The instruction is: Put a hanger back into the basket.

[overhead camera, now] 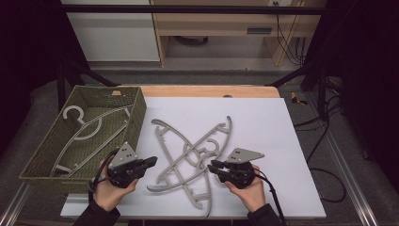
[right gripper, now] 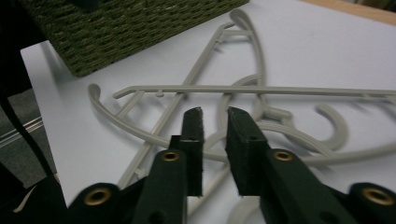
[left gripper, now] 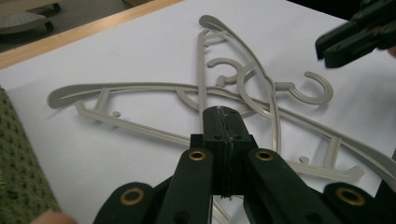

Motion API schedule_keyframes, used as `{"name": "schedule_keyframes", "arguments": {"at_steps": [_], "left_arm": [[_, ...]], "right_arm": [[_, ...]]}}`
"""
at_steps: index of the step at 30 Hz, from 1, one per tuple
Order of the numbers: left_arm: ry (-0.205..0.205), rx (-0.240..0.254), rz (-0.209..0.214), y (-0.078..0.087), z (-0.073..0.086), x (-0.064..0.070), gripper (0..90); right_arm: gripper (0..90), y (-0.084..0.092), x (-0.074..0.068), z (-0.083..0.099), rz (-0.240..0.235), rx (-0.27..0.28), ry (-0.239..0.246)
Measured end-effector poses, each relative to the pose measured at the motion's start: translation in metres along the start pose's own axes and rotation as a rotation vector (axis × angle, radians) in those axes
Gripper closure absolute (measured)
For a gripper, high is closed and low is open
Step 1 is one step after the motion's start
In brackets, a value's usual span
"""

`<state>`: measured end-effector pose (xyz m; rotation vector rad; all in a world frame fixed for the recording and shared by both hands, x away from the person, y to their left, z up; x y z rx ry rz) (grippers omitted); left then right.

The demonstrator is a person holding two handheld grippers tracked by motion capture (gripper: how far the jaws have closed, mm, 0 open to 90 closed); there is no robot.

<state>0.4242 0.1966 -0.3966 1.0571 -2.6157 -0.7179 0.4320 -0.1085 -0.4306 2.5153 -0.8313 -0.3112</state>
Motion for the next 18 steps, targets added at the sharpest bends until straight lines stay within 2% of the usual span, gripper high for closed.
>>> {"name": "schedule_keyframes", "arguments": {"at_steps": [3, 5, 10, 14, 18], "left_arm": [[0.007, 0.003, -0.008, 0.002, 0.001, -0.005, 90.0], [0.01, 0.001, -0.011, 0.0, 0.002, -0.008, 90.0], [0.008, -0.006, -0.013, -0.001, 0.004, -0.012, 90.0], [0.015, -0.002, -0.012, 0.001, 0.003, -0.014, 90.0], [0.012, 0.004, -0.011, 0.003, 0.002, -0.014, 89.9]], "right_arm": [[89.9, -0.02, -0.009, -0.003, -0.031, -0.032, 0.007], [90.0, -0.034, -0.014, -0.005, -0.052, -0.053, 0.013], [90.0, -0.069, -0.027, -0.006, -0.061, -0.138, 0.045], [90.0, -0.087, -0.031, -0.003, -0.067, -0.195, 0.054], [90.0, -0.093, -0.034, 0.005, -0.07, -0.264, 0.074]]}}
Point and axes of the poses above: each handheld gripper's, and its own axes: y roughly backward along the jaws, z roughly out of its underside, x roughly to its right, the point moved 3 cm from there along -y, roughly forward along the jaws, and after that the axes turned 2 degrees about y, right-handed, at the moved point
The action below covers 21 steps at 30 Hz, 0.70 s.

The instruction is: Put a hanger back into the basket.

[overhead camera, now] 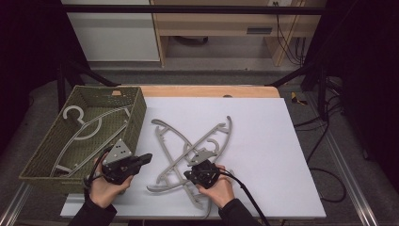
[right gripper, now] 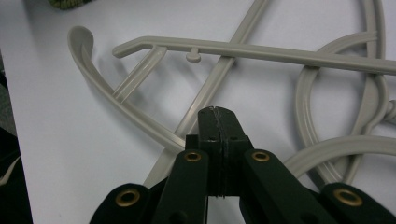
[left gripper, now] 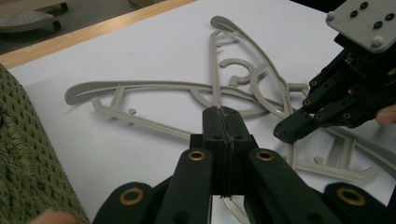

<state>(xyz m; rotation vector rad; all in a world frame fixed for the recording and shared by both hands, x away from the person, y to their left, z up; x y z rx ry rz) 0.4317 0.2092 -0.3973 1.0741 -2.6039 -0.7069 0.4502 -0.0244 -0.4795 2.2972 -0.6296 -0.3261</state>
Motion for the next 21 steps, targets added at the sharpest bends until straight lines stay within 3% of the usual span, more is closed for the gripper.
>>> {"name": "schedule_keyframes", "arguments": {"at_steps": [2, 7, 14, 18, 21], "left_arm": [[0.001, 0.001, -0.001, 0.0, 0.0, 0.0, 89.6], [-0.001, -0.007, 0.002, -0.001, 0.001, 0.0, 89.2], [-0.001, -0.011, 0.005, -0.002, 0.002, 0.0, 89.1], [0.001, -0.019, 0.008, -0.003, 0.003, 0.0, 89.0], [-0.001, -0.021, 0.009, -0.004, 0.003, 0.0, 88.9]], "right_arm": [[90.0, 0.001, -0.001, 0.002, -0.008, -0.011, -0.02], [90.0, 0.01, 0.001, 0.011, -0.012, -0.038, -0.008], [90.0, 0.031, 0.015, 0.033, 0.004, -0.052, -0.046], [89.8, 0.039, 0.019, 0.041, -0.003, -0.051, -0.045], [83.2, 0.043, 0.021, 0.043, 0.004, -0.038, -0.05]]}}
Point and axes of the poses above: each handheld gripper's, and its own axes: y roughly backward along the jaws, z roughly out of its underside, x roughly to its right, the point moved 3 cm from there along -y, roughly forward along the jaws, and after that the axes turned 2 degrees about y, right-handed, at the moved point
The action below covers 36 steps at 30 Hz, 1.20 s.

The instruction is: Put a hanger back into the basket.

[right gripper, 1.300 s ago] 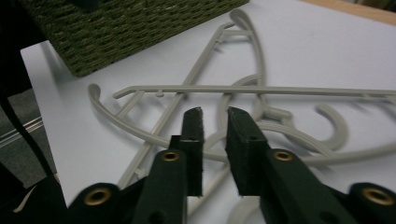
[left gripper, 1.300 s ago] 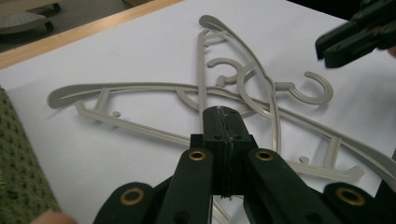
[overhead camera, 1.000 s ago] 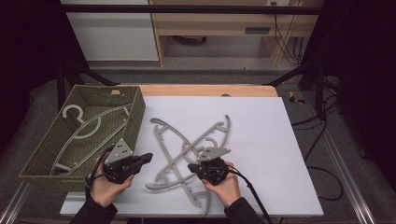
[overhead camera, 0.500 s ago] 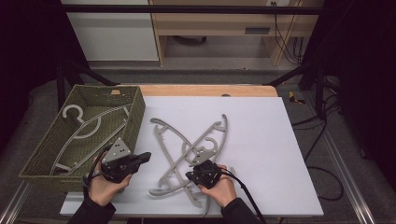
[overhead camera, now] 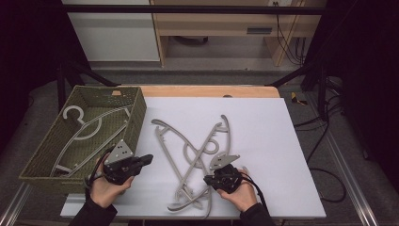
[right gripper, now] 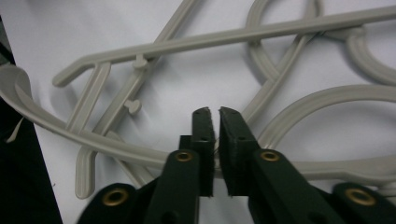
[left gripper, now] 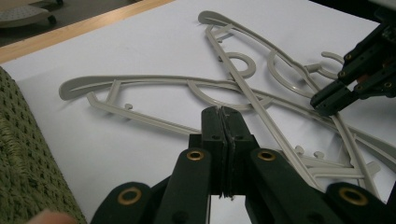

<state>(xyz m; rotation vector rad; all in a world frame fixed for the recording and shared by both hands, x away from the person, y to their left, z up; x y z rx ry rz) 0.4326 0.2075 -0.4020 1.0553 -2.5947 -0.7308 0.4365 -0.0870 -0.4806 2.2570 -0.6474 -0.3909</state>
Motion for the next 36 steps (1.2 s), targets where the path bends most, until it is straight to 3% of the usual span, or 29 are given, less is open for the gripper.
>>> {"name": "schedule_keyframes", "arguments": {"at_steps": [2, 4, 6, 8, 9, 11, 13, 19, 24, 27, 31, 36], "left_arm": [[-0.002, 0.0, 0.001, 0.0, 0.0, 0.0, 88.6], [-0.001, 0.001, 0.002, 0.001, 0.0, 0.0, 88.3], [-0.001, 0.003, 0.0, 0.001, 0.0, 0.0, 88.1], [0.0, 0.006, 0.001, 0.001, -0.001, -0.001, 87.8], [0.001, 0.006, 0.001, 0.001, -0.001, -0.001, 87.6], [0.001, 0.008, 0.001, 0.001, -0.001, -0.001, 87.3], [0.0, 0.008, 0.001, 0.001, -0.001, 0.0, 87.1], [-0.002, 0.007, 0.003, 0.001, -0.001, -0.001, 87.4], [-0.003, 0.007, 0.004, 0.001, 0.0, -0.001, 87.5], [-0.006, 0.001, 0.005, 0.0, 0.0, 0.0, 87.5], [-0.008, -0.001, 0.007, 0.0, 0.0, 0.0, 87.6], [-0.009, -0.003, 0.008, -0.001, 0.0, 0.0, 87.6]], "right_arm": [[81.1, 0.005, 0.003, -0.002, 0.001, 0.041, -0.017], [71.7, 0.016, 0.012, -0.005, 0.021, 0.097, -0.047], [63.5, 0.029, 0.026, -0.007, 0.101, 0.136, -0.067], [54.9, 0.041, 0.042, -0.008, 0.176, 0.184, -0.132], [50.9, 0.047, 0.05, -0.007, 0.227, 0.185, -0.161], [42.7, 0.048, 0.059, -0.005, 0.282, 0.167, -0.192], [39.4, 0.043, 0.066, -0.003, 0.31, 0.135, -0.231], [36.4, 0.014, 0.075, -0.002, 0.307, 0.059, -0.267], [42.7, 0.005, 0.08, 0.002, 0.319, -0.001, -0.299], [46.5, 0.002, 0.079, 0.002, 0.294, -0.003, -0.317], [46.9, -0.003, 0.079, 0.002, 0.289, -0.02, -0.345], [53.7, -0.002, 0.086, 0.003, 0.298, -0.027, -0.383]]}}
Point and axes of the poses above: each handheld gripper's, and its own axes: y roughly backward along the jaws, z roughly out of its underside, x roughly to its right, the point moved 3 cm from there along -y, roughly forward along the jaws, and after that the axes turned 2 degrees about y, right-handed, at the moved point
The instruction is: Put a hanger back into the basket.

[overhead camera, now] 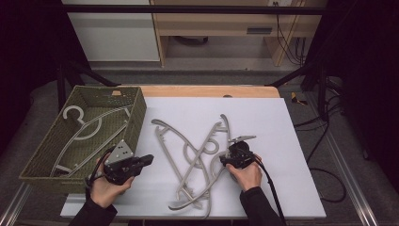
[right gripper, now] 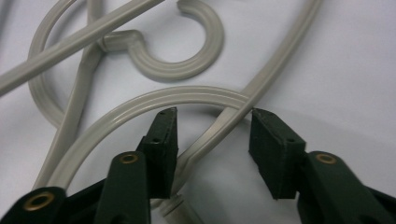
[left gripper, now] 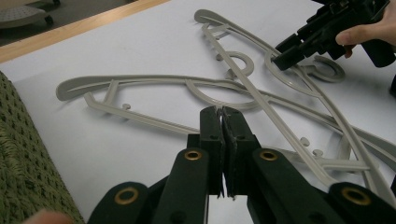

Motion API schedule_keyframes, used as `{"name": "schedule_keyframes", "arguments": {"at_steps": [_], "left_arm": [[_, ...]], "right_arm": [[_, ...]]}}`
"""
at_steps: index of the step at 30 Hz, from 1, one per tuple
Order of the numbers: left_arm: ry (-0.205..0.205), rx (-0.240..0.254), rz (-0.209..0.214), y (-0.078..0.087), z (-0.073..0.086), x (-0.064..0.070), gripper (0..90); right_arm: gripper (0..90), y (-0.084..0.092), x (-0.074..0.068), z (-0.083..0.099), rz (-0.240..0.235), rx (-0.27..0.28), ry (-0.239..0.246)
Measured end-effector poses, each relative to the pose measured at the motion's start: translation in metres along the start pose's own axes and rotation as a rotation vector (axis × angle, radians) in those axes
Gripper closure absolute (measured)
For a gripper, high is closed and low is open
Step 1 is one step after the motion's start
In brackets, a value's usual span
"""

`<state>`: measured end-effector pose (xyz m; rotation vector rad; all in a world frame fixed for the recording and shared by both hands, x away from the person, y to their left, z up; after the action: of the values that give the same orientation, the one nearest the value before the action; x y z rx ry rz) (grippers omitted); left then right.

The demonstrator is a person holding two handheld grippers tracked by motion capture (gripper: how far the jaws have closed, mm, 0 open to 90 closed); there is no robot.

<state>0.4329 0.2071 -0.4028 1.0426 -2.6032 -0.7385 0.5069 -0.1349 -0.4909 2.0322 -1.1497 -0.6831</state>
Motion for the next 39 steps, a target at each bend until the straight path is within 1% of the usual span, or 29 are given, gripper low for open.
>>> {"name": "schedule_keyframes", "arguments": {"at_steps": [2, 6, 8, 10, 11, 13, 14, 15, 16, 17, 18, 19, 20, 21, 23, 25, 26, 28, 30, 31, 34, 36, 38, 39], "left_arm": [[0.0, -0.001, 0.001, -0.001, 0.0, 0.0, 87.6], [-0.002, -0.007, 0.002, -0.002, 0.001, 0.0, 87.6], [-0.004, -0.01, 0.004, -0.002, 0.001, 0.001, 87.6], [-0.005, -0.011, 0.004, -0.002, 0.001, 0.001, 87.6], [-0.006, -0.011, 0.003, -0.002, 0.001, 0.001, 87.5], [-0.005, -0.011, 0.004, -0.003, 0.001, 0.001, 87.6], [-0.004, -0.011, 0.004, -0.003, 0.001, 0.001, 87.6], [-0.004, -0.011, 0.003, -0.003, 0.002, 0.001, 87.5], [-0.005, -0.013, 0.004, -0.003, 0.002, 0.001, 87.5], [-0.005, -0.012, 0.003, -0.003, 0.002, 0.001, 87.5], [-0.005, -0.011, 0.003, -0.003, 0.001, 0.001, 87.3], [-0.007, -0.011, 0.003, -0.003, 0.001, 0.001, 87.3], [-0.006, -0.011, 0.003, -0.002, 0.001, 0.001, 87.3], [-0.005, -0.011, 0.004, -0.002, 0.001, 0.001, 87.3], [-0.007, -0.013, 0.004, -0.003, 0.002, 0.001, 87.3], [-0.009, -0.015, 0.006, -0.003, 0.002, 0.001, 87.3], [-0.008, -0.015, 0.006, -0.003, 0.002, 0.001, 87.2], [-0.006, -0.017, 0.006, -0.004, 0.002, 0.001, 87.3], [-0.005, -0.018, 0.005, -0.004, 0.003, 0.001, 87.3], [-0.005, -0.018, 0.005, -0.004, 0.003, 0.001, 87.3], [-0.008, -0.019, 0.006, -0.005, 0.003, 0.001, 87.3], [-0.009, -0.019, 0.006, -0.005, 0.003, 0.001, 87.3], [-0.008, -0.02, 0.007, -0.005, 0.003, 0.001, 87.3], [-0.007, -0.019, 0.007, -0.005, 0.003, 0.001, 87.3]], "right_arm": [[57.6, 0.001, 0.003, -0.001, 0.0, -0.003, -0.034], [62.8, 0.002, 0.009, -0.003, 0.01, -0.014, -0.066], [64.5, 0.002, 0.01, -0.003, 0.014, -0.013, -0.074], [68.1, 0.003, 0.012, -0.004, 0.037, -0.004, -0.078], [72.0, 0.004, 0.012, -0.005, 0.044, 0.004, -0.079], [83.5, 0.01, 0.014, -0.007, 0.035, 0.037, -0.074], [88.2, 0.013, 0.014, -0.008, 0.038, 0.04, -0.061], [90.0, 0.015, 0.015, -0.01, 0.03, 0.049, -0.048], [90.0, 0.017, 0.014, -0.011, 0.031, 0.035, -0.043], [90.0, 0.018, 0.014, -0.012, 0.03, 0.034, -0.037], [88.1, 0.019, 0.013, -0.012, 0.021, 0.048, -0.039], [83.1, 0.019, 0.012, -0.012, 0.02, 0.055, -0.045], [74.3, 0.019, 0.011, -0.012, 0.026, 0.067, -0.049], [70.5, 0.018, 0.011, -0.012, 0.037, 0.071, -0.048], [62.2, 0.015, 0.011, -0.011, 0.053, 0.053, -0.05], [58.5, 0.009, 0.012, -0.011, 0.065, 0.029, -0.052], [57.2, 0.007, 0.012, -0.01, 0.063, 0.021, -0.055], [57.9, 0.0, 0.011, -0.009, 0.056, -0.007, -0.055], [60.1, -0.004, 0.009, -0.009, 0.053, -0.023, -0.05], [63.9, -0.005, 0.008, -0.009, 0.054, -0.018, -0.051], [65.7, -0.005, 0.006, -0.011, 0.068, -0.033, -0.071], [68.8, -0.005, 0.007, -0.012, 0.067, -0.04, -0.094], [72.3, -0.003, 0.009, -0.013, 0.067, -0.039, -0.106], [76.6, -0.003, 0.009, -0.014, 0.083, -0.037, -0.095]]}}
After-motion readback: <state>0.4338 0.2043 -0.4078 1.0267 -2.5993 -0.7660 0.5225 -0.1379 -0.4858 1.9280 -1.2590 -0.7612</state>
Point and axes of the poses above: each handheld gripper's, and its own axes: y roughly backward along the jaws, z roughly out of its underside, x roughly to its right, the point moved 3 cm from there along -y, roughly forward along the jaws, and after that the axes turned 2 degrees about y, right-handed, at the moved point
